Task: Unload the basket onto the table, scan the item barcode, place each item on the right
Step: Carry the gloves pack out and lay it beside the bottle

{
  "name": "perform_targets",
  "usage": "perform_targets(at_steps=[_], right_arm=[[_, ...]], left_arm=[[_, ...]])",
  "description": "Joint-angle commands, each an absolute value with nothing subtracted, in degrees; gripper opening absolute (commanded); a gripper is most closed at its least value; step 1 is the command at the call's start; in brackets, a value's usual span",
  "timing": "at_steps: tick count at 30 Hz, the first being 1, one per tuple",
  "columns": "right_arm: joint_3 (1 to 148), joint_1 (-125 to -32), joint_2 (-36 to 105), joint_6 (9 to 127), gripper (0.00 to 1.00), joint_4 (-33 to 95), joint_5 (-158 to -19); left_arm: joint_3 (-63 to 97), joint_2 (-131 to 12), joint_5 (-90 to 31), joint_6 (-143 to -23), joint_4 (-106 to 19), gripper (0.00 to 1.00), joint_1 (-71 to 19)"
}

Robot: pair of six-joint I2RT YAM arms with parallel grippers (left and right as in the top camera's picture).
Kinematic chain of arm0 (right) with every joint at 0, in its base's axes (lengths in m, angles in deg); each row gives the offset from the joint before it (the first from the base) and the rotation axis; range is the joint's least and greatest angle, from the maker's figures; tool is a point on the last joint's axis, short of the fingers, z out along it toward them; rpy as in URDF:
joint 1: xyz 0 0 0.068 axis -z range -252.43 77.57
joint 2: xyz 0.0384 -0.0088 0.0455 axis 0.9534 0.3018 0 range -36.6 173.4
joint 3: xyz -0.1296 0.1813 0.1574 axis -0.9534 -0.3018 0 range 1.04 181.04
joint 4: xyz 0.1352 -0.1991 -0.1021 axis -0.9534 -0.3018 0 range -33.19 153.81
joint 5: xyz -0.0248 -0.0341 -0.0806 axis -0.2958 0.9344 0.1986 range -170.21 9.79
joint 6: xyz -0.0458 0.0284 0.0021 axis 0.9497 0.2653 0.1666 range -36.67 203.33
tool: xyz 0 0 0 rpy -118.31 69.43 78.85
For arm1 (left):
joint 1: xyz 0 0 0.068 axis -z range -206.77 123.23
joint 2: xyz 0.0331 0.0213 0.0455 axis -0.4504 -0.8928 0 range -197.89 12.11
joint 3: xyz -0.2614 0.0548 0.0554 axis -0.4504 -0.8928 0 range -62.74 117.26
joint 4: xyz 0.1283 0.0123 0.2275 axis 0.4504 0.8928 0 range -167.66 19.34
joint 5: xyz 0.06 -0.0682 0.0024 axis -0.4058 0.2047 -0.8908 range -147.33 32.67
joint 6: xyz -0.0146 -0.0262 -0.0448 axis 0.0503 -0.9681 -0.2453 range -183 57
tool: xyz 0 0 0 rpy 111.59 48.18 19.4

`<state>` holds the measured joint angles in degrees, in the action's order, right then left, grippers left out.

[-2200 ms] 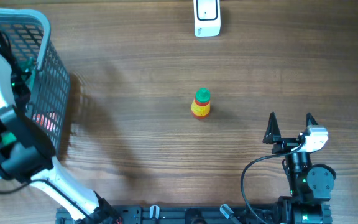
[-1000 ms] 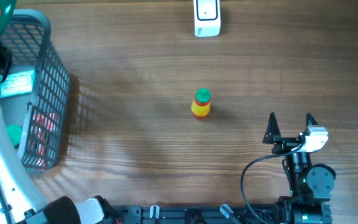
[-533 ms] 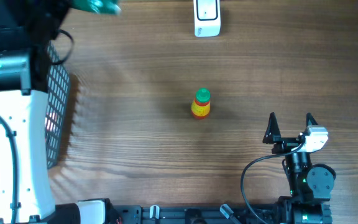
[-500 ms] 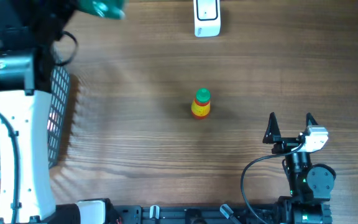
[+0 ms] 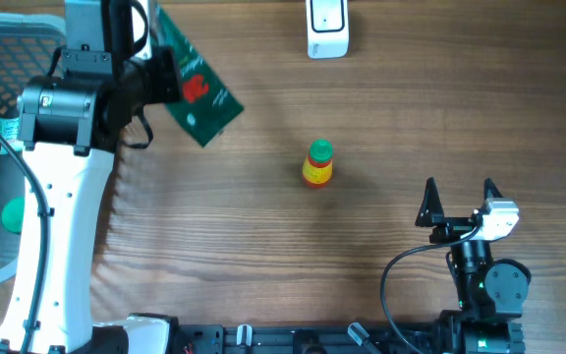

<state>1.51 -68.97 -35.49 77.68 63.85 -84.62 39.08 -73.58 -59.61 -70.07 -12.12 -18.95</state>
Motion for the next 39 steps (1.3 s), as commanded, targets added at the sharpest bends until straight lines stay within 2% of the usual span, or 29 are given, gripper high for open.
perform_targets(at_steps=[1,6,13,34,39], right_arm=[[1.34,-68.84,-35.8,78.69,1.0,63.96,-83.81],[1.34,-68.84,-35.8,78.71,1.0,63.96,-83.81],[1.34,-68.84,-35.8,78.71,1.0,63.96,-83.81],[1.34,-68.84,-35.8,78.69,1.0,63.96,-83.81],[1.34,-68.84,-35.8,78.71,1.0,63.96,-83.81]], left_arm=[[39.14,-73.84,-59.72,-67.69,-7.77,0.04,-18.71],[38.86,-77.14,-55.04,-65.07,-2.79,0.04,-17.99],[35.06,-83.22,-46.34,-64.7,-5.91,0.04,-17.77],[29.7,-97.31,-42.39,-60.41,-14.07,0.04,-10.49],[28.96,-97.53,-40.2,-60.41,-14.83,0.08,-9.34]])
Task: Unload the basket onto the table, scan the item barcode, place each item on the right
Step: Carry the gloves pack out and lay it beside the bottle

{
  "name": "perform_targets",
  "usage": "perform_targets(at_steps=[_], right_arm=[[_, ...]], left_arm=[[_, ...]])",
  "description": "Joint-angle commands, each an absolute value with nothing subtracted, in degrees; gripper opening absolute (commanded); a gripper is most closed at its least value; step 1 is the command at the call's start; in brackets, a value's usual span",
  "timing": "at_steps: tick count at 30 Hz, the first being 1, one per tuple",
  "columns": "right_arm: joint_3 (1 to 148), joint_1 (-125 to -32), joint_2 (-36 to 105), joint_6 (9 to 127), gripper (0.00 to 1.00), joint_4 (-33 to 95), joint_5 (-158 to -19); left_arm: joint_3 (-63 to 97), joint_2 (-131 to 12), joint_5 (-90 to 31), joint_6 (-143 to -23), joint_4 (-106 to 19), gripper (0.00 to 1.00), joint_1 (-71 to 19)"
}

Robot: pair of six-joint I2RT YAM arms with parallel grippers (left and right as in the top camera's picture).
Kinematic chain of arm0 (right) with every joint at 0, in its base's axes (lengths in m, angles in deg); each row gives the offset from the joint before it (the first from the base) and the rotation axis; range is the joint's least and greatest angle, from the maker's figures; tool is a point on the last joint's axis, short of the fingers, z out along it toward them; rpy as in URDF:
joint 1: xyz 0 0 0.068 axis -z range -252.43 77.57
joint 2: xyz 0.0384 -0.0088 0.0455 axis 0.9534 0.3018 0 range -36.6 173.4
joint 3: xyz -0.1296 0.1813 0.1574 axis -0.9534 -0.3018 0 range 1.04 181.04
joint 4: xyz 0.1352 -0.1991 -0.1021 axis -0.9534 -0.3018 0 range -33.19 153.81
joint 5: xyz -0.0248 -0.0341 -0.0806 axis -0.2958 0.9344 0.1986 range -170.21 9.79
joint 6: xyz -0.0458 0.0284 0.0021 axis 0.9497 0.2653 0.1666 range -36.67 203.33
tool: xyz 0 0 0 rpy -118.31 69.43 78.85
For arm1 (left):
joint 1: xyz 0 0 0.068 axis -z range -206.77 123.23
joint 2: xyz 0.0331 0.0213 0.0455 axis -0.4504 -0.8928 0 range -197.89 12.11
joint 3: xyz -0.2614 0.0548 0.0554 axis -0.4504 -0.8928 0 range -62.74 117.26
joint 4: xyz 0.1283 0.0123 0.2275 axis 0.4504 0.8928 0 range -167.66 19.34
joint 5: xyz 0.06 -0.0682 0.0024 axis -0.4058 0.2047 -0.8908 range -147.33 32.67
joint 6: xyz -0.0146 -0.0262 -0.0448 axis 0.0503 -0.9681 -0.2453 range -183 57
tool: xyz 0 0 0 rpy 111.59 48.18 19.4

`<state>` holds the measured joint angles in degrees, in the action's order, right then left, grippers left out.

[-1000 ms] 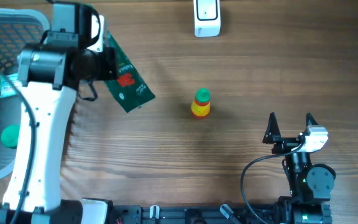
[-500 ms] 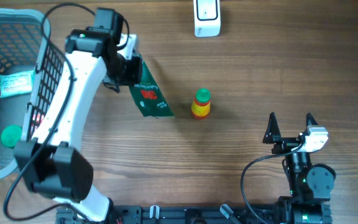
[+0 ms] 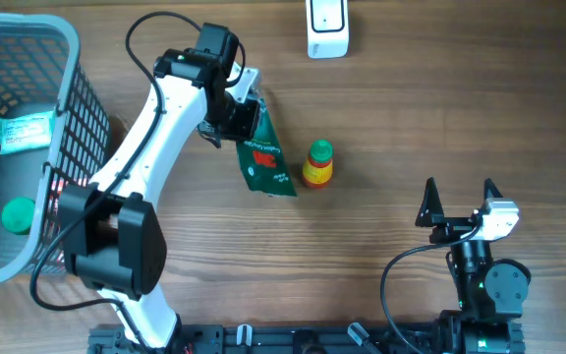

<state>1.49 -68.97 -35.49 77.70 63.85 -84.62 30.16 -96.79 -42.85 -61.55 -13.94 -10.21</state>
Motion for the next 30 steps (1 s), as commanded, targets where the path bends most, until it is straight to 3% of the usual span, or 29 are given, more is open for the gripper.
perform_targets(at_steps=[1,9,13,26,30], right_arm=[[1.34,-68.84,-35.8,78.71,1.0,63.96,-83.83],[1.34,-68.84,-35.8,78.69,1.0,63.96,-83.81],[1.34,-68.84,-35.8,78.69,1.0,63.96,-83.81],[1.34,-68.84,-35.8,78.71,1.0,63.96,-83.83],[1.34,-68.84,-35.8,78.71,1.0,63.96,-83.81]], left_arm=[[28.43,-97.53,-40.18,-60.41,-15.49,0.08,-9.1],[23.8,-97.53,-38.74,-60.43,-20.01,0.09,-7.63],[22.31,-97.53,-38.67,-60.46,-20.38,0.16,-7.15],[22.42,-97.4,-38.93,-60.87,-18.44,0.87,-7.17],[23.93,-97.1,-38.96,-60.85,-16.97,0.97,-7.52]])
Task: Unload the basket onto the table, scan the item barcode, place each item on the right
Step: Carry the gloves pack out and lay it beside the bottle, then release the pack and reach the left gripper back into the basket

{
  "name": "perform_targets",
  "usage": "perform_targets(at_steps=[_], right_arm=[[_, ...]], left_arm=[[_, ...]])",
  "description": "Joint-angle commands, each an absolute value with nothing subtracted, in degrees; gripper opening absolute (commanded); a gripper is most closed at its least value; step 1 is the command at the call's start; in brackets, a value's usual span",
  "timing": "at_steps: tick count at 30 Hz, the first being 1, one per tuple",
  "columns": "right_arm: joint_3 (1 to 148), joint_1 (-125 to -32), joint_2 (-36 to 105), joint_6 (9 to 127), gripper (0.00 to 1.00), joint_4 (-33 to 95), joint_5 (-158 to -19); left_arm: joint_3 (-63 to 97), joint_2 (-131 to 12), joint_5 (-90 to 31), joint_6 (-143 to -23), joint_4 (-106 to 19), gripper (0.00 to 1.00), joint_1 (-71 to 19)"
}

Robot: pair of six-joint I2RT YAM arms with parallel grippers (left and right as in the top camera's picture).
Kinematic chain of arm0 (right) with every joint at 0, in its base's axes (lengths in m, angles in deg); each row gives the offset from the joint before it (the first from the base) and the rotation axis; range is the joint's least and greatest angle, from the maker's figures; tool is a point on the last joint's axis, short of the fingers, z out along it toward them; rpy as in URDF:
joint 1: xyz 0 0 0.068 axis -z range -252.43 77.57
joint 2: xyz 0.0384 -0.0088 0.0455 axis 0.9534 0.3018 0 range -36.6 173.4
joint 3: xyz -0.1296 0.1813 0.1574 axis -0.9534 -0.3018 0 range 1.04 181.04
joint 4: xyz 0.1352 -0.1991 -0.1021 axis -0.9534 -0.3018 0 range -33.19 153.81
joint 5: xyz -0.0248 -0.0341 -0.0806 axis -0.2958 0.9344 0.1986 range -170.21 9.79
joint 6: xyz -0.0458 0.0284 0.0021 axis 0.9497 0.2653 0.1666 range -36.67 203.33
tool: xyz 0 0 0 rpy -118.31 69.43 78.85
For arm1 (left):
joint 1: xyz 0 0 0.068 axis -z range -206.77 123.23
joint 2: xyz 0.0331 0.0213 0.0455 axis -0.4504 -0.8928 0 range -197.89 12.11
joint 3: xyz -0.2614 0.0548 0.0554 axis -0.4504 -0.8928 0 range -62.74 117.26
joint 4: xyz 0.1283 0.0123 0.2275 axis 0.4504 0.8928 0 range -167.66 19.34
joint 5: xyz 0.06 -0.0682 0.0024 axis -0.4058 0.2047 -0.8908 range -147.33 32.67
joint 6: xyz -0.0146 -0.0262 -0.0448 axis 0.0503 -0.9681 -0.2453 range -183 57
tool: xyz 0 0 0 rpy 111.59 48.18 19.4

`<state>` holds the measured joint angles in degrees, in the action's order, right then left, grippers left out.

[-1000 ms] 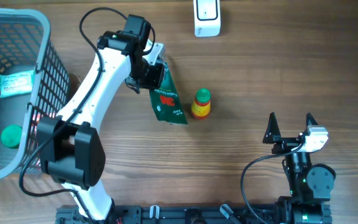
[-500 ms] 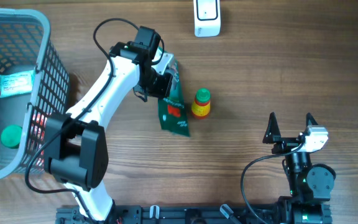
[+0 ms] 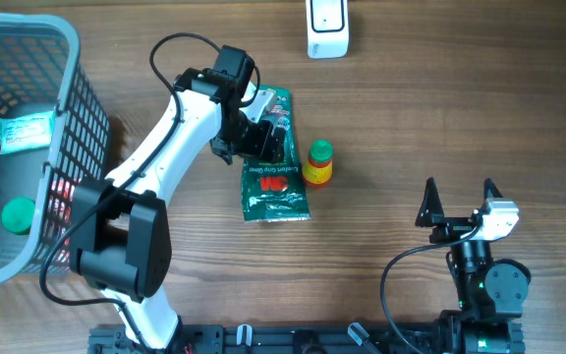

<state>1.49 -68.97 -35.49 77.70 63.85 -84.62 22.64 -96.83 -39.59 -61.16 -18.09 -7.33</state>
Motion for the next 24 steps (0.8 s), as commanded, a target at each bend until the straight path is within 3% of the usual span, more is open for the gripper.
perform_targets(at_steps=[1,11,18,24], right_arm=[[1.34,-68.84,-35.8,78.71,1.0,63.96,-83.81],[1.34,-68.84,-35.8,78.69,1.0,63.96,-83.83],[1.34,-68.84,-35.8,78.71,1.0,63.96,-83.81],[1.34,-68.84,-35.8,78.73,1.0,63.96,-83.81]], left_arm=[[24.67,-97.05,-39.02,-60.85,-16.36,1.0,-7.67],[36.32,-94.01,-48.53,-61.64,-9.11,1.0,-8.42],[40.85,-89.05,-62.39,-74.71,-14.77,1.0,-9.29],[42.4,-84.79,-63.89,-83.58,-18.4,1.0,-13.9]])
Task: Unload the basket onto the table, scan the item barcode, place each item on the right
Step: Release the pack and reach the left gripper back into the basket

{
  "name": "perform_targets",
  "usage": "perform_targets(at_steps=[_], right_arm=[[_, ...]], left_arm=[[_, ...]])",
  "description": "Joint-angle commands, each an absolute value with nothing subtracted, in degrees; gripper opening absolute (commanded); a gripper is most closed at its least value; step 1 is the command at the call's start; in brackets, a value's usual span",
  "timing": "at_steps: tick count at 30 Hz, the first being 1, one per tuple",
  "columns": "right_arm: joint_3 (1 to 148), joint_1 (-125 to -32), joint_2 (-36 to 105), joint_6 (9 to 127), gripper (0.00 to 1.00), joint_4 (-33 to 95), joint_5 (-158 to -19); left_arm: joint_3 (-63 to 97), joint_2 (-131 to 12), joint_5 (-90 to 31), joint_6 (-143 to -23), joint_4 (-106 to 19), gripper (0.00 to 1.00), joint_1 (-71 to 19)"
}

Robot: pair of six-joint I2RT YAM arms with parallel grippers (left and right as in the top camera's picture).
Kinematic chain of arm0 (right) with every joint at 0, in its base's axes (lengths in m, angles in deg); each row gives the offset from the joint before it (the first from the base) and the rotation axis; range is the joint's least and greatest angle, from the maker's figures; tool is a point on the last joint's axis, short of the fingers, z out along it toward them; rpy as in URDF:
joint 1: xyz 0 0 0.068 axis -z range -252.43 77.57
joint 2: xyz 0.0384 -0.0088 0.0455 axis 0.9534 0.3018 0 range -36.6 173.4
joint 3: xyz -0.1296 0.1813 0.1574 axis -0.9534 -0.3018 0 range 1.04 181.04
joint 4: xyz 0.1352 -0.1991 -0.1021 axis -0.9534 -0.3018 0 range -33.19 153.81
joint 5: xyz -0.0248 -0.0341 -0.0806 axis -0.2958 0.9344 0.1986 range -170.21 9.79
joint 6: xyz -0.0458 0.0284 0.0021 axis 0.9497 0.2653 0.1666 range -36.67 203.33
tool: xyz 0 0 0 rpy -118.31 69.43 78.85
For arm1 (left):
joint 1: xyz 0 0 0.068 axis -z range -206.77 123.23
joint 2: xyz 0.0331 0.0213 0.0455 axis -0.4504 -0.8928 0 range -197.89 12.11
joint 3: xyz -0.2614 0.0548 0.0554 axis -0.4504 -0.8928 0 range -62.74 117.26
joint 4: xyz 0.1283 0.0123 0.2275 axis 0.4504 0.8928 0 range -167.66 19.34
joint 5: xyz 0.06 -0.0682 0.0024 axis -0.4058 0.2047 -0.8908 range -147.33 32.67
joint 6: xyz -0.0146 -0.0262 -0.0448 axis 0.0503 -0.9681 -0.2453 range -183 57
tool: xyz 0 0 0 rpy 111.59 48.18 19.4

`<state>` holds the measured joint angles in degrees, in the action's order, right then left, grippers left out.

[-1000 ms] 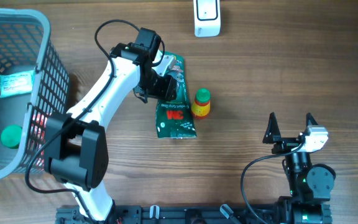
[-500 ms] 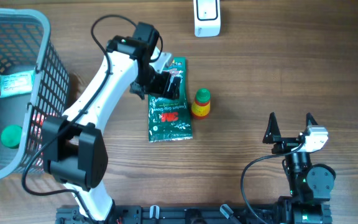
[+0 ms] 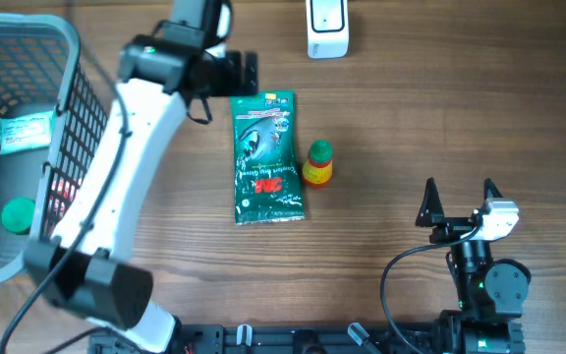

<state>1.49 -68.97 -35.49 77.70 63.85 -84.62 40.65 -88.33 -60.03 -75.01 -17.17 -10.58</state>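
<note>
A green packet (image 3: 267, 157) with a white print and a red logo lies flat on the wooden table, face up, just left of a small yellow bottle with a green cap (image 3: 317, 164). My left gripper (image 3: 248, 74) hovers above the packet's top-left corner, open and holding nothing. The white barcode scanner (image 3: 327, 28) stands at the table's far edge, to the right of that gripper. My right gripper (image 3: 459, 200) rests open near the front right, far from the packet.
A grey wire basket (image 3: 67, 88) fills the left side and holds a dark item with a white label and a green-capped one. My left arm runs diagonally from the front left up across the basket's right wall.
My left gripper has let go of the green packet and moved up and back from it. The packet now lies flat and uncovered beside the bottle. The right arm has not moved.
My left gripper first held the green packet up near the basket at the far left. Then it carried it down beside the yellow bottle, then laid it on the table with the fingers still on it. Now the packet rests alone and the gripper is clear.
</note>
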Motion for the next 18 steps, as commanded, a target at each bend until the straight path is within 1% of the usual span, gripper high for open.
perform_targets(at_steps=[1,10,18], right_arm=[[1.34,-68.84,-35.8,78.71,0.99,63.96,-83.81],[1.34,-68.84,-35.8,78.69,1.0,63.96,-83.81],[1.34,-68.84,-35.8,78.69,1.0,63.96,-83.81]], left_arm=[[42.4,-83.98,-63.89,-85.31,-19.09,1.0,-15.26],[42.4,-78.89,-63.78,-97.92,-20.91,1.0,-31.41],[42.38,-76.38,-62.39,-98.16,-20.54,1.0,-45.12]])
